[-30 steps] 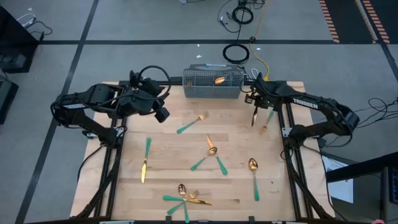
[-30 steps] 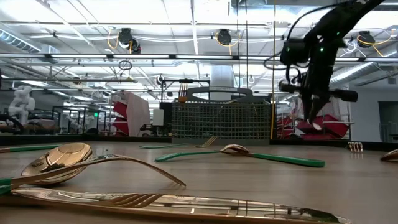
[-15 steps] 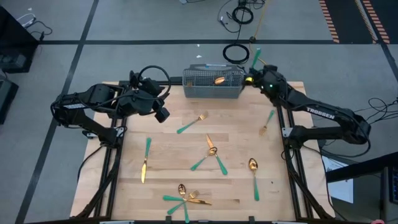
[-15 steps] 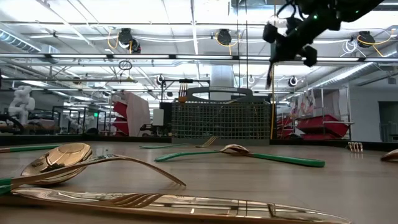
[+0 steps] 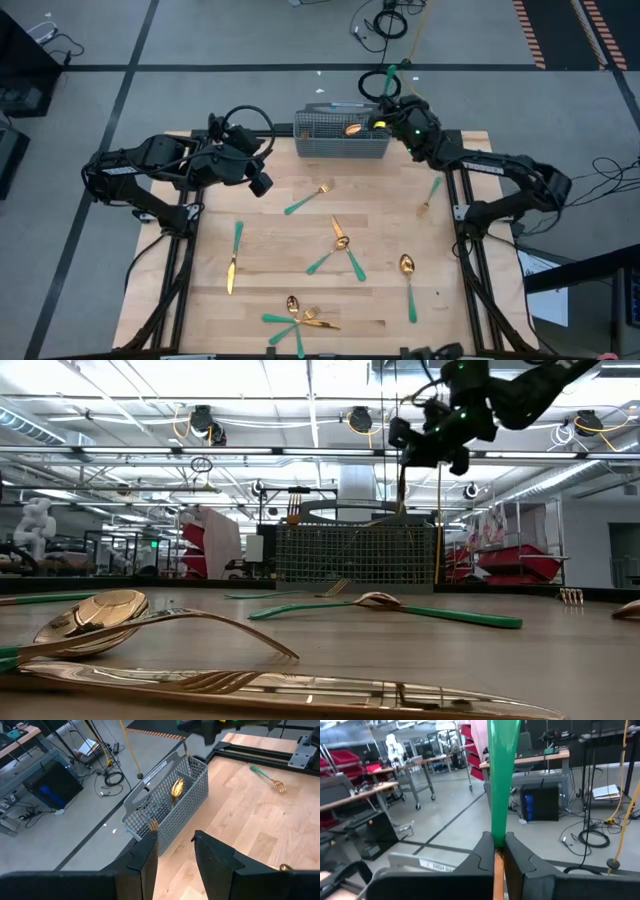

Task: Sort silverware
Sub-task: Put the green table knife into the gray silverware basket

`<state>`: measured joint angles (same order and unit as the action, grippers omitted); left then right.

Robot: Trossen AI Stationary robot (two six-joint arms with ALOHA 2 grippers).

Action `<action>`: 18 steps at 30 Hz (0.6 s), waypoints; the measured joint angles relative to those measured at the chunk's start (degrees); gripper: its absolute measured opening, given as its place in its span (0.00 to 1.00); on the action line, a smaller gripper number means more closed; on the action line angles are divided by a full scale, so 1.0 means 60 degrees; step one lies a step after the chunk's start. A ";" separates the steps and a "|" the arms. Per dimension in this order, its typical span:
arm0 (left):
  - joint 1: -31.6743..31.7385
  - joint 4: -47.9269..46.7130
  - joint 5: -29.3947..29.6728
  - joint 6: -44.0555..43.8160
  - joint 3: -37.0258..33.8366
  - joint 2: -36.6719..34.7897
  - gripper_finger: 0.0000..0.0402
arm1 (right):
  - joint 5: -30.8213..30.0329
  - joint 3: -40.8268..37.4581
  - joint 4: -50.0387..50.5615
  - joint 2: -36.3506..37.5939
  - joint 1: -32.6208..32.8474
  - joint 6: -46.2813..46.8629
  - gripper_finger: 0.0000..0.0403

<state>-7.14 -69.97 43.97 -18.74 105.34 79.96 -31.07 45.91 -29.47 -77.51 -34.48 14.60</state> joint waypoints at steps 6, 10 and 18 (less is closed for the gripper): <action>0.0000 0.0000 0.0000 -0.0004 0.0000 0.0000 0.33 | 0.0266 0.0109 -0.0165 -0.0831 -0.0003 0.0012 0.00; 0.0000 0.0000 0.0003 0.0000 0.0000 0.0003 0.33 | 0.0997 0.0109 -0.0130 -0.1212 -0.0003 -0.0045 0.01; 0.0000 -0.0004 0.0004 -0.0007 0.0000 0.0004 0.33 | 0.1321 0.0106 0.0452 -0.1251 0.0030 -0.0126 0.22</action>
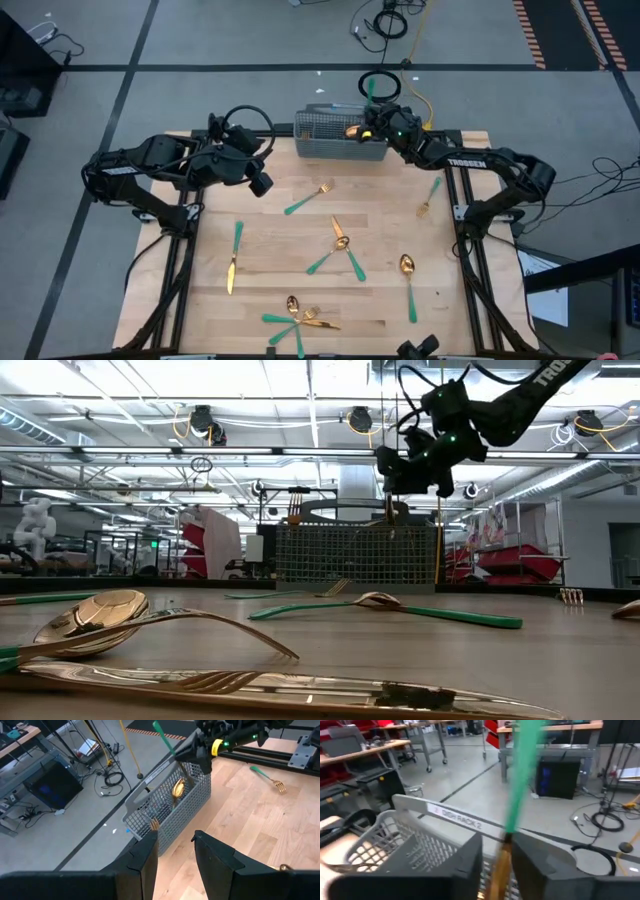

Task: Sort silverware
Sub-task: Put the green table knife into the gray silverware basket, then put the green fork into the gray silverware basket with the other green fork

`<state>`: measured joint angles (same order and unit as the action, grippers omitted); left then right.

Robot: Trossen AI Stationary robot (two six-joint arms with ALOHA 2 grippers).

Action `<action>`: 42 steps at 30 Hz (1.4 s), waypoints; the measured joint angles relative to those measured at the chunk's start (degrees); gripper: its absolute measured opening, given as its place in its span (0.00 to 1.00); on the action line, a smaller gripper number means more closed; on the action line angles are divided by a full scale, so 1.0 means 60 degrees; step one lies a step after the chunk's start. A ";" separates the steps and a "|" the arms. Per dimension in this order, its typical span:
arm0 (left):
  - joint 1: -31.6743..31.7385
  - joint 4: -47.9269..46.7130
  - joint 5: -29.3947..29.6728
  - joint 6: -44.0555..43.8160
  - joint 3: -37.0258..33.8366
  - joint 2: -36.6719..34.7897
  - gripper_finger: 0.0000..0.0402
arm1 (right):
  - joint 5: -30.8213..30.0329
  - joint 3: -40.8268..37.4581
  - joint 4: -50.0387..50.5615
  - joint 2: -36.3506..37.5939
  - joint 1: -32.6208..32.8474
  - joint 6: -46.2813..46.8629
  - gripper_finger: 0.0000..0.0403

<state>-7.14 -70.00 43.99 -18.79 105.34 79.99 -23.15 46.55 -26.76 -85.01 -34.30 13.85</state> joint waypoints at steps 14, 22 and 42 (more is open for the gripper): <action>0.0000 0.0000 0.0000 0.0014 0.0000 0.0000 0.33 | 0.0036 0.0005 0.0262 0.1397 0.0238 -0.1248 0.45; 0.0000 -0.0051 0.0000 -0.0011 0.0000 0.0000 0.33 | -0.0359 0.0115 0.4191 0.2749 0.0479 -0.0273 0.43; -0.0022 -0.0681 -0.0008 -0.0295 0.0000 0.0000 0.33 | 0.0846 -0.0899 1.4178 0.4311 0.1886 1.1116 0.44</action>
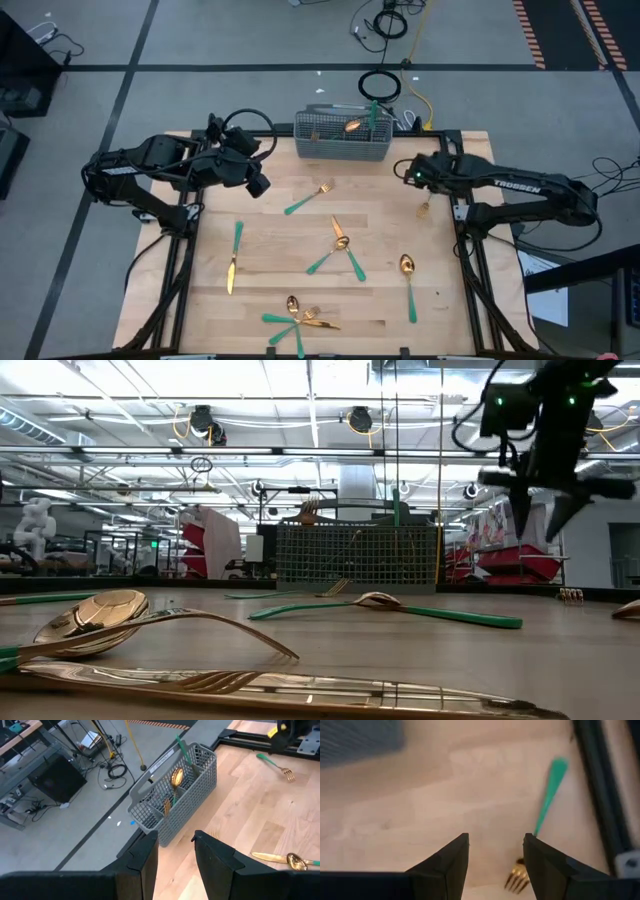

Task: Sort silverware
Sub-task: Put the green fork into the gray silverware basket with the other green fork

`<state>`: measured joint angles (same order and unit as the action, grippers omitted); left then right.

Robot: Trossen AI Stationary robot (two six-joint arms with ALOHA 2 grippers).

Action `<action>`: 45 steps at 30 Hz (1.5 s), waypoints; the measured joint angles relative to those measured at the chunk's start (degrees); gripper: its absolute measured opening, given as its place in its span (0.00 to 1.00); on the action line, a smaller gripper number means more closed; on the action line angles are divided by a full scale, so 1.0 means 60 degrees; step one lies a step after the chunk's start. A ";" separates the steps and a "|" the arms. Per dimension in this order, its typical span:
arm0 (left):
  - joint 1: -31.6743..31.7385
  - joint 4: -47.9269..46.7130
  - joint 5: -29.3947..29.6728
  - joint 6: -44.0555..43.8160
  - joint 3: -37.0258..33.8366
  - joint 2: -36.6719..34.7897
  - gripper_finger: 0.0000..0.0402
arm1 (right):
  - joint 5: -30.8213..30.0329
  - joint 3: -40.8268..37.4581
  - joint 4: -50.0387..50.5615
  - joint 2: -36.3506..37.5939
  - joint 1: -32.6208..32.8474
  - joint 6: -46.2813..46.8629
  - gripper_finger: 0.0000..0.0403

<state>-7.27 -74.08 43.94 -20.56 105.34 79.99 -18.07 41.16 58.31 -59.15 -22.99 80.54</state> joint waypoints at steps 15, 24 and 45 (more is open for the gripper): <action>0.0000 -0.0022 -0.0061 0.0311 0.0000 0.0000 0.33 | 0.1042 -0.2997 -0.2556 -0.0008 0.0123 0.3028 0.44; 0.0011 0.0001 -0.0059 0.0530 0.0000 0.0000 0.33 | 0.1236 -0.3517 -0.3046 -0.0013 -0.0180 0.3197 0.35; 0.1333 0.3385 -0.3427 0.0746 -0.1606 0.0548 0.33 | -0.0517 -0.2032 -0.6283 -0.0269 -0.0814 -0.2128 0.35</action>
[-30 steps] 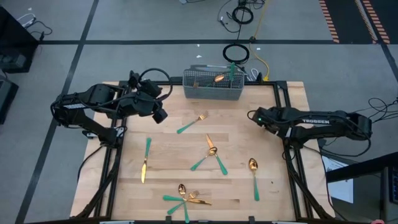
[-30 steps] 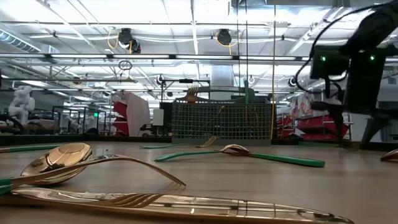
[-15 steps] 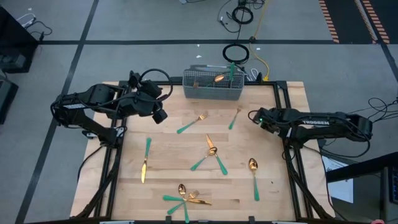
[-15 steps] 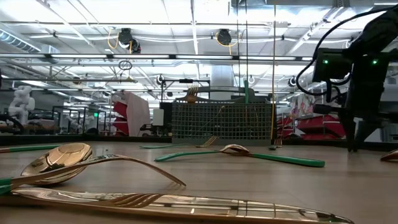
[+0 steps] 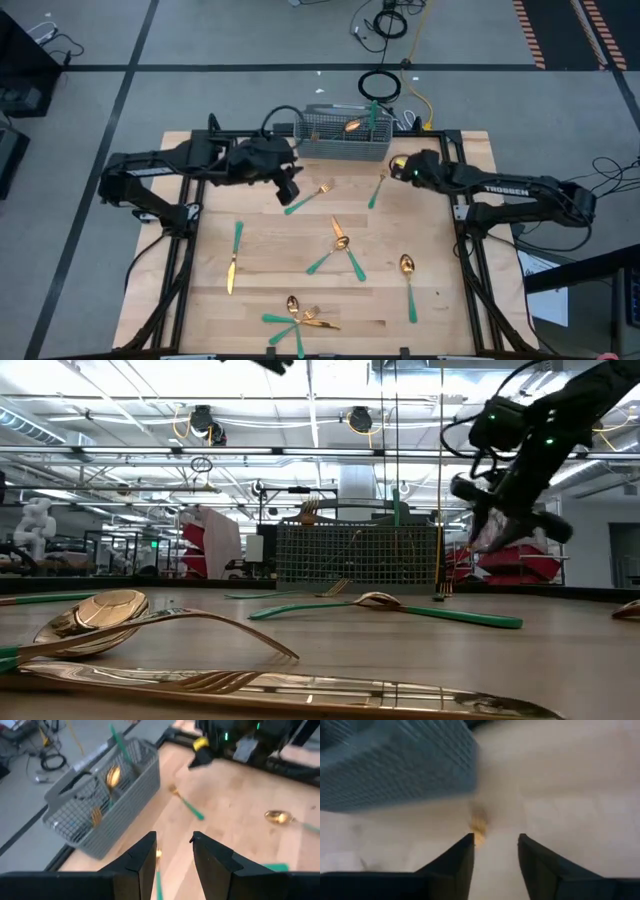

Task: Sort silverware
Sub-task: Put the green fork into the gray silverware basket with the other green fork

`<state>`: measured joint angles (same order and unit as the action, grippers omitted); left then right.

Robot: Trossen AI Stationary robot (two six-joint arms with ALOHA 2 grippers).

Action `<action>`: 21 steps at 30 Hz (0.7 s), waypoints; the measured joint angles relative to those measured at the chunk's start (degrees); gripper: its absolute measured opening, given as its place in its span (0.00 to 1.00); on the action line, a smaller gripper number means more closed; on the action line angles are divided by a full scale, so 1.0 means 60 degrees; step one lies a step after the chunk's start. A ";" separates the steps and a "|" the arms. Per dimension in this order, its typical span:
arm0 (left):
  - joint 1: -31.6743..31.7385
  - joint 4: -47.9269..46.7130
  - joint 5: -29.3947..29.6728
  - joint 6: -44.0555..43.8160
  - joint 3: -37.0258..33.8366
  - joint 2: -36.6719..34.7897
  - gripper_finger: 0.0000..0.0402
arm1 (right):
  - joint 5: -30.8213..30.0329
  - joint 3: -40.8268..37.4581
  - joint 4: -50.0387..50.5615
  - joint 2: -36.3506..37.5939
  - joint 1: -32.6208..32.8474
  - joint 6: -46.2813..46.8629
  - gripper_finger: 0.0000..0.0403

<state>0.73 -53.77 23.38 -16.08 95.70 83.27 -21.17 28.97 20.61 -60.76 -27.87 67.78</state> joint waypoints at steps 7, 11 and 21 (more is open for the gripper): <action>-0.0052 -0.0238 -0.0051 -0.0024 -0.0117 -0.0077 0.33 | 0.0632 0.0017 -0.2575 -0.1911 -0.0897 -0.1363 0.52; -0.0080 -0.0267 -0.0044 -0.0028 -0.0114 -0.0161 0.33 | 0.0852 0.0008 -0.3535 -0.3067 -0.1084 -0.1615 0.56; -0.0080 -0.0497 -0.0044 -0.0021 -0.0114 -0.0161 0.33 | 0.1635 0.0092 -0.4974 -0.4779 -0.1230 -0.2544 0.53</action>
<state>0.25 -56.75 23.11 -16.21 95.02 82.30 -11.36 29.52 -9.24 -89.44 -35.25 52.51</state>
